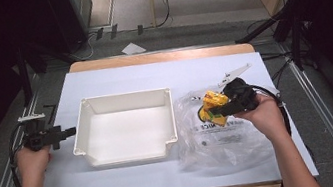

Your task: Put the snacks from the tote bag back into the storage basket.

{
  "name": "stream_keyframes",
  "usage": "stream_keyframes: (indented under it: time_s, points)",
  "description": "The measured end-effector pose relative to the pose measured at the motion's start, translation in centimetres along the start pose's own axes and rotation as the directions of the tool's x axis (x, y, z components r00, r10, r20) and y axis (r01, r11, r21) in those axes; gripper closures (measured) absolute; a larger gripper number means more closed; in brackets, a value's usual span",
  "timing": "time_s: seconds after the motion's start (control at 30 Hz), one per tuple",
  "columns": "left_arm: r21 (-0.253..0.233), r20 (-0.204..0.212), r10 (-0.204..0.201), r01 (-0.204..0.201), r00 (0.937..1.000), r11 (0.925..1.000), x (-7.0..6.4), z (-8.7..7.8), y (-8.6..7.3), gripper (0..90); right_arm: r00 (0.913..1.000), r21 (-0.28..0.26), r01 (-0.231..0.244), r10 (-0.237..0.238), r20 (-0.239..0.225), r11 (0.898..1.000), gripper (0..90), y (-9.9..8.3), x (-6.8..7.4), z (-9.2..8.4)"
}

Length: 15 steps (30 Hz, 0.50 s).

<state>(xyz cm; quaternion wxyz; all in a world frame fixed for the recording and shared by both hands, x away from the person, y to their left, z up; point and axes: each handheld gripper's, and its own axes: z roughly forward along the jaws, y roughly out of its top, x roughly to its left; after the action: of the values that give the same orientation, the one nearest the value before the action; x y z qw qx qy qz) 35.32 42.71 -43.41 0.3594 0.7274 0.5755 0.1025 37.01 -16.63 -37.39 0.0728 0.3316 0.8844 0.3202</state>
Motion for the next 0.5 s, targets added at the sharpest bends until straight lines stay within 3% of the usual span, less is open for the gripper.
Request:
stream_keyframes:
  time_s: [0.2,0.5]
  points:
    - [0.000,0.000,0.000,0.000,1.0000,1.0000,-0.1,0.0,0.0,22.6,0.9992,-0.016,0.038,-0.038,-0.010,0.999,51.8,0.8,0.8,-0.1]
    - [0.001,-0.002,0.002,-0.002,1.0000,1.0000,-0.1,0.0,0.0,22.6,0.9974,-0.041,0.057,-0.059,-0.041,0.998,51.8,1.8,1.5,-0.2]
